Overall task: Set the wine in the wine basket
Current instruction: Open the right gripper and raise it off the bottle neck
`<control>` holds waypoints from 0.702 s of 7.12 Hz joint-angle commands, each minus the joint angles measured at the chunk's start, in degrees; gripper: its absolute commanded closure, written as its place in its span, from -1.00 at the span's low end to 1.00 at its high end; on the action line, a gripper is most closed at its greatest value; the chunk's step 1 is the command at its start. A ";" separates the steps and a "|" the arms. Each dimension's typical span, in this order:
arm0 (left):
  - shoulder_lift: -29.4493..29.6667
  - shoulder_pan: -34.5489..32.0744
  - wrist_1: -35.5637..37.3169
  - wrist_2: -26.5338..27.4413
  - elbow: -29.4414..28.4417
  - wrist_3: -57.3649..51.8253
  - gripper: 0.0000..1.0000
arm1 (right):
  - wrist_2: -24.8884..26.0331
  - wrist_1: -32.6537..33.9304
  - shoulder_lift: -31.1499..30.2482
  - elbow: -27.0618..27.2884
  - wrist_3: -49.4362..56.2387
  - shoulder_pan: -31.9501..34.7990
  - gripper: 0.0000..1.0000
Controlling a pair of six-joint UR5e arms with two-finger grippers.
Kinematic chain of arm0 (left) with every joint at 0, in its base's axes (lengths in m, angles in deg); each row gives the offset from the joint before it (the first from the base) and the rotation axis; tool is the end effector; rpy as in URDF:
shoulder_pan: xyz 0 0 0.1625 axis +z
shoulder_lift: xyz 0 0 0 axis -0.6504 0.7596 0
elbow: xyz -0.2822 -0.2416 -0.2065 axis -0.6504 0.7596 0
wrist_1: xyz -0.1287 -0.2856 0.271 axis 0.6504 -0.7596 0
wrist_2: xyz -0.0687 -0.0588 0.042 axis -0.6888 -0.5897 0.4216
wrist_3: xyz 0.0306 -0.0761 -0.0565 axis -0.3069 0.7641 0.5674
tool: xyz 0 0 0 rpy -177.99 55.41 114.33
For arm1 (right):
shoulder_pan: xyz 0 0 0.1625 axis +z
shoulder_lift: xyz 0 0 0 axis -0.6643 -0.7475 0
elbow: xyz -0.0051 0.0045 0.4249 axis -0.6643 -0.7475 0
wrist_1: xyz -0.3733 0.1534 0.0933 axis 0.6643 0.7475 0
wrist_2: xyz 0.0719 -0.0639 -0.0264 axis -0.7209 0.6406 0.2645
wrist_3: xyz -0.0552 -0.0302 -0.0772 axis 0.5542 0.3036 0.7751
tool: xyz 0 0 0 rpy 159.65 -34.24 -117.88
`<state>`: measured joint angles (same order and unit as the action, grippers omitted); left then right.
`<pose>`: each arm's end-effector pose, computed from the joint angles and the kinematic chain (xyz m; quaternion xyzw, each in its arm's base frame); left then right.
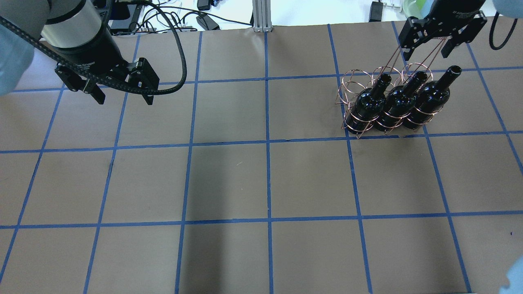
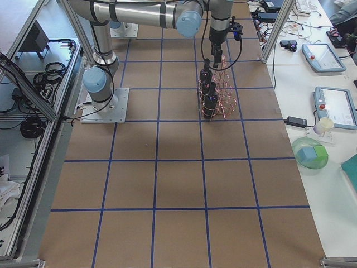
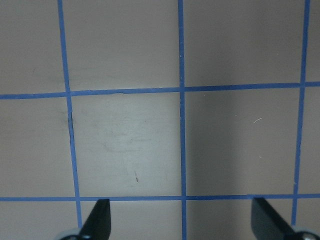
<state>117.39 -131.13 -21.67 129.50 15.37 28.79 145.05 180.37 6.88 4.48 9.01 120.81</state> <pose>-0.1365 -0.4785 0.5131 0.0102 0.9999 -0.0055 0.0067 0.0239 -0.5711 0.5083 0.0040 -0.9992 0.0347 0.0207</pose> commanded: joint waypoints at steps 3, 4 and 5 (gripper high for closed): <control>-0.43 0.12 -0.36 -2.35 -0.52 -0.25 -1.00 | -0.07 -4.84 -7.10 0.46 0.09 0.09 -1.00; -0.43 0.12 -0.36 -2.44 -0.52 -0.17 -1.00 | 0.01 -4.92 -7.10 0.46 0.09 0.09 -1.00; -0.43 0.12 -0.36 -2.35 -0.52 -0.17 -1.00 | -0.33 -4.49 -6.84 0.54 0.00 0.52 -1.00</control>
<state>116.97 -131.02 -22.02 127.11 14.85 28.60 144.99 175.67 -0.07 4.91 9.07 121.02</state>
